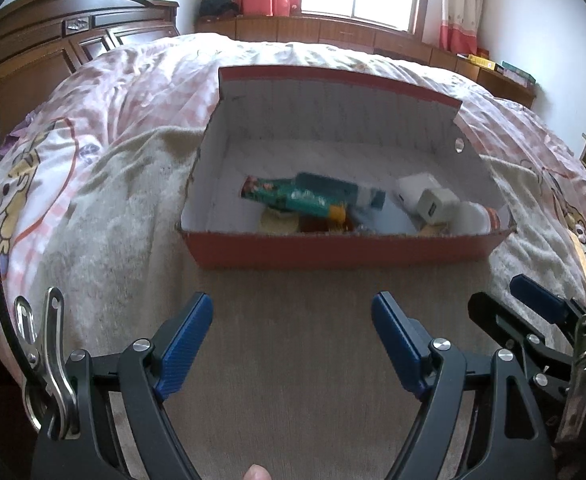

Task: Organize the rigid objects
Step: 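Withdraw both tools away from the box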

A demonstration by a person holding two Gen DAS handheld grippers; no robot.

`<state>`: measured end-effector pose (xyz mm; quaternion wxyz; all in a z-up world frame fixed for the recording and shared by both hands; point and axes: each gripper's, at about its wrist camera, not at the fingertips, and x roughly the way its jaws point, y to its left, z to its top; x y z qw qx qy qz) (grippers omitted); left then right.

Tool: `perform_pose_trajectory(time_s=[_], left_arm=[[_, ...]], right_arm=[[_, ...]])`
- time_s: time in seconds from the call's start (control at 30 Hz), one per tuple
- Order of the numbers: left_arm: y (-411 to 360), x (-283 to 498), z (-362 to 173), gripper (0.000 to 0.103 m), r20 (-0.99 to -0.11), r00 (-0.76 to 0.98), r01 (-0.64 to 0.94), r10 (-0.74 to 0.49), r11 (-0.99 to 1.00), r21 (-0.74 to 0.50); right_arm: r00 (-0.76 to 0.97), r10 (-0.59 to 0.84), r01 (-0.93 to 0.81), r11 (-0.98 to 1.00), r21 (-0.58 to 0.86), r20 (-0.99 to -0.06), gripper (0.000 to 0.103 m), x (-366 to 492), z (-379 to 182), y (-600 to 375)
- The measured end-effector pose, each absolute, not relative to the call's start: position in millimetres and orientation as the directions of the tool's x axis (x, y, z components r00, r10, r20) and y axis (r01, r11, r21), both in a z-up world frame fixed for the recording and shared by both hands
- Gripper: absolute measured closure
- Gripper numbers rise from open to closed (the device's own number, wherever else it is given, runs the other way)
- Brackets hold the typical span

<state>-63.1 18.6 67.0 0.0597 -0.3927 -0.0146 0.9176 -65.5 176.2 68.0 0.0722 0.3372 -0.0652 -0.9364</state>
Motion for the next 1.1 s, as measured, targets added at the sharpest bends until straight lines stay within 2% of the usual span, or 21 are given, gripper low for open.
perform_pose_trajectory(time_s=[0.53, 1.1], left_arm=[[26.6, -61.0, 41.3, 0.020, -0.766, -0.632, -0.106, 0.119, -0.992, -0.067], [32.1, -63.5, 24.6, 0.020, -0.796, -0.595, -0.095, 0.109, -0.993, -0.065]], right_arm=[[-0.703, -0.137, 0.018, -0.984, 0.175, -0.697, 0.031, -65.6, 31.8, 184.5], [-0.717, -0.099, 0.030, -0.993, 0.110, -0.690, 0.027, -64.2, 26.7, 175.7]])
